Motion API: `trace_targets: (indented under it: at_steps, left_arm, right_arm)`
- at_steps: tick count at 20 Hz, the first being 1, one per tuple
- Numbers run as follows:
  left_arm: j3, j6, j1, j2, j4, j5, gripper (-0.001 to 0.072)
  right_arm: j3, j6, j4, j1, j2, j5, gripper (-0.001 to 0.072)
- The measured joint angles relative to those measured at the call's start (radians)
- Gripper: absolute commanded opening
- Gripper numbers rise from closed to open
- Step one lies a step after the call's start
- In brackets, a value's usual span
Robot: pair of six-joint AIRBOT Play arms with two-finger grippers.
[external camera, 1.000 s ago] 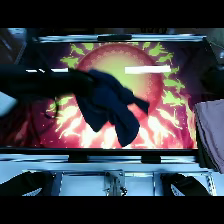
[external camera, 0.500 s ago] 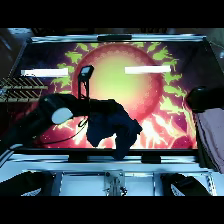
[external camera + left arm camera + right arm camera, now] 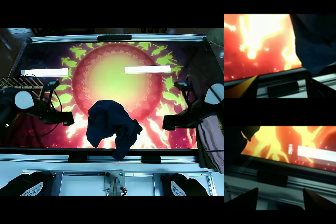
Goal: Fold the shirts.
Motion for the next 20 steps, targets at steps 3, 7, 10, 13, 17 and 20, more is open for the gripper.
trace_targets:
  at_steps: [3, 7, 10, 13, 17, 20]
  left_arm:
    - [-0.175, 0.019, 0.028, -0.003, -0.151, 0.127, 0.061]
    - [-0.274, 0.074, 0.012, -0.1, -0.31, 0.253, 0.061]
    - [-0.296, 0.11, -0.012, -0.176, -0.389, 0.316, 0.0589]
    - [-0.304, 0.146, -0.042, -0.218, -0.472, 0.387, 0.0363]
    - [-0.306, 0.168, -0.064, -0.237, -0.531, 0.457, 0.0034]
    - [-0.291, 0.194, -0.066, -0.241, -0.549, 0.468, 0.0034]
  right_arm:
    - [-0.177, -0.028, 0.15, -0.053, 0.001, -0.077, 0.0667]
    - [-0.356, -0.043, 0.259, -0.041, 0.001, -0.167, 0.0667]
    - [-0.453, -0.042, 0.311, 0.008, 0.002, -0.231, 0.0667]
    - [-0.52, -0.023, 0.378, 0.078, 0.0, -0.331, 0.0667]
    - [-0.559, 0.021, 0.453, 0.206, -0.02, -0.504, 0.0667]
    - [-0.568, 0.039, 0.516, 0.302, -0.077, -0.623, 0.0667]
